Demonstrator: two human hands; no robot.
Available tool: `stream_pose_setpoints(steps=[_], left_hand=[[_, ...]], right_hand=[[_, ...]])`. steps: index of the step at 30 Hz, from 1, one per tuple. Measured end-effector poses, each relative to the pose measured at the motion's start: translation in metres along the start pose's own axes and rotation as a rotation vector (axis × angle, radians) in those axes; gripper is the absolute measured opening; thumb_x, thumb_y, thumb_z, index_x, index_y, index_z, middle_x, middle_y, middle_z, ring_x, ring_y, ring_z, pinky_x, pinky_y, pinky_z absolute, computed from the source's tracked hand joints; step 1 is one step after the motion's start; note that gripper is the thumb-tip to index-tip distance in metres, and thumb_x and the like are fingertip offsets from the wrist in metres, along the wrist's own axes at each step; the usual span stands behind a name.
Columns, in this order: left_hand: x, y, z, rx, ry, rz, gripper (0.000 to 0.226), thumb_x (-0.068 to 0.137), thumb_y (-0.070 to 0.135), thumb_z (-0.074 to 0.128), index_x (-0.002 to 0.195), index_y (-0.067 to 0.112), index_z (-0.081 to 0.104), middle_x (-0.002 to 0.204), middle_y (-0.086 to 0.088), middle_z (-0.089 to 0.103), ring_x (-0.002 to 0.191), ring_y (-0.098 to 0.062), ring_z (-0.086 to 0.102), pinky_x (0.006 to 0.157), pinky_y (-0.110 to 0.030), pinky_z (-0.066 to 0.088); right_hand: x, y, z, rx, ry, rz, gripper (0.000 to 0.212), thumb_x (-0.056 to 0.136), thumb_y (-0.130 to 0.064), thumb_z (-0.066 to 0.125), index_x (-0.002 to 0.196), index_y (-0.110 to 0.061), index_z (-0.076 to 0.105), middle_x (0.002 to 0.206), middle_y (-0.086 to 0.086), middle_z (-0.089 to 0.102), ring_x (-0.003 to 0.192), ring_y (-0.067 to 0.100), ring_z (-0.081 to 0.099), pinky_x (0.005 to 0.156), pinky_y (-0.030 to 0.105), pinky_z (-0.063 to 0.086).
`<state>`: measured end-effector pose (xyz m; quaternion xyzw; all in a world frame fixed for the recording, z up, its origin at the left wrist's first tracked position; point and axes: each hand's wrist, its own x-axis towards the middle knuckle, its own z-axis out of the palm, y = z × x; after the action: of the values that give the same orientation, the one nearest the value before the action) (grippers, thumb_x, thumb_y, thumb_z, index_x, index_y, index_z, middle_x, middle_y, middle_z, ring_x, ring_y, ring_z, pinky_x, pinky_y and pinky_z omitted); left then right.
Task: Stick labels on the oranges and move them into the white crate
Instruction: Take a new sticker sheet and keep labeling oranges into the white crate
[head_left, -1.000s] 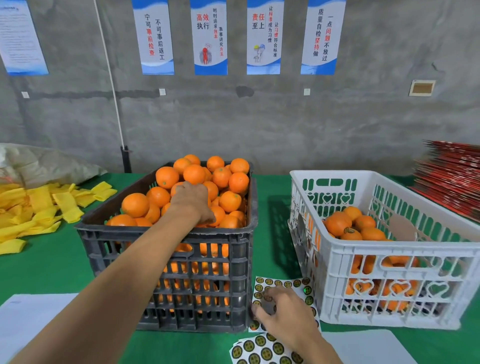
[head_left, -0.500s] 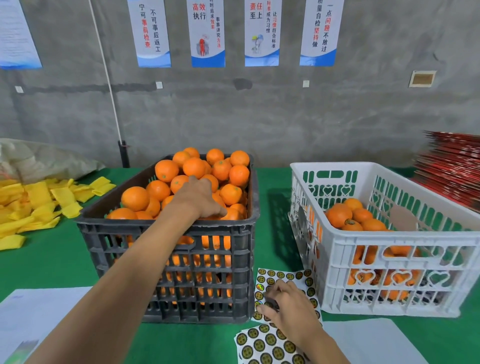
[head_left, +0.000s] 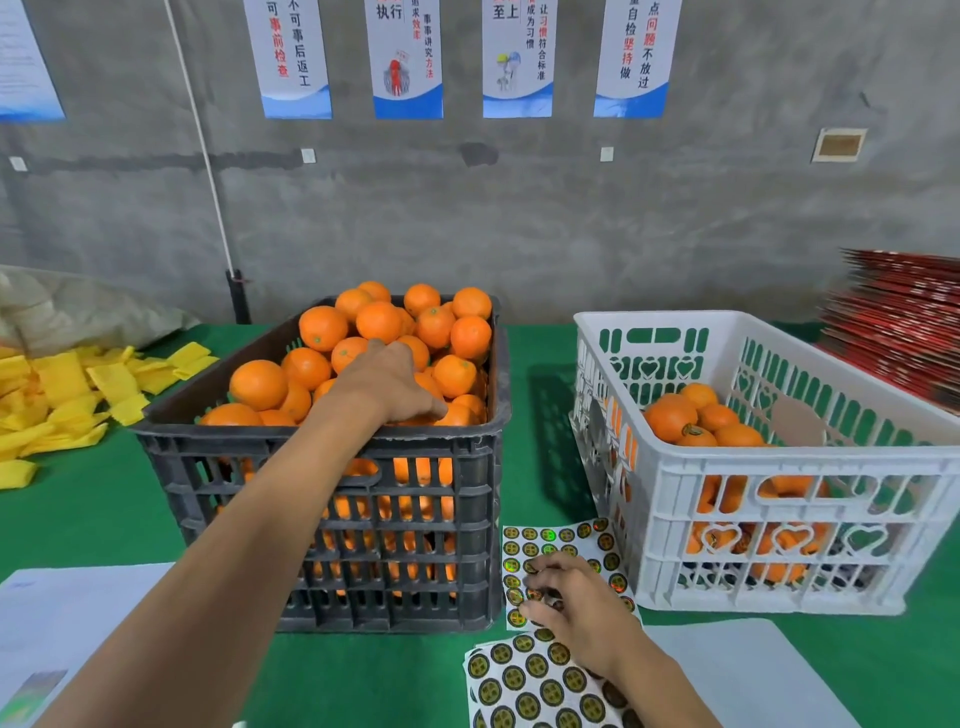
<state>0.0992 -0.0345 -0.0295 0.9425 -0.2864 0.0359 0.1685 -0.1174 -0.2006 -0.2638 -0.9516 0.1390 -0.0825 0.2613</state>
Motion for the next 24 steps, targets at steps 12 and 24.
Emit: stream_pose_setpoints(steps=[12, 24], left_hand=[[0.0003, -0.0008, 0.0003, -0.019, 0.014, 0.012, 0.067, 0.066, 0.055, 0.085, 0.113, 0.015, 0.059, 0.132, -0.011, 0.049, 0.111, -0.029, 0.054, 0.09, -0.041, 0.052], [0.0, -0.0011, 0.0002, -0.016, 0.022, 0.014, 0.072, 0.065, 0.056, 0.085, 0.118, 0.015, 0.059, 0.129, -0.009, 0.05, 0.109, -0.027, 0.054, 0.087, -0.038, 0.051]], right_hand=[[0.0024, -0.006, -0.0049, 0.0, 0.114, 0.014, 0.014, 0.093, -0.043, 0.066, 0.095, -0.035, 0.055, 0.102, -0.02, 0.057, 0.101, 0.004, 0.05, 0.094, 0.027, 0.043], [0.0039, -0.0007, -0.0043, -0.073, 0.117, -0.046, 0.031, 0.099, -0.046, 0.06, 0.121, -0.026, 0.07, 0.114, -0.014, 0.056, 0.116, 0.009, 0.051, 0.101, 0.026, 0.041]])
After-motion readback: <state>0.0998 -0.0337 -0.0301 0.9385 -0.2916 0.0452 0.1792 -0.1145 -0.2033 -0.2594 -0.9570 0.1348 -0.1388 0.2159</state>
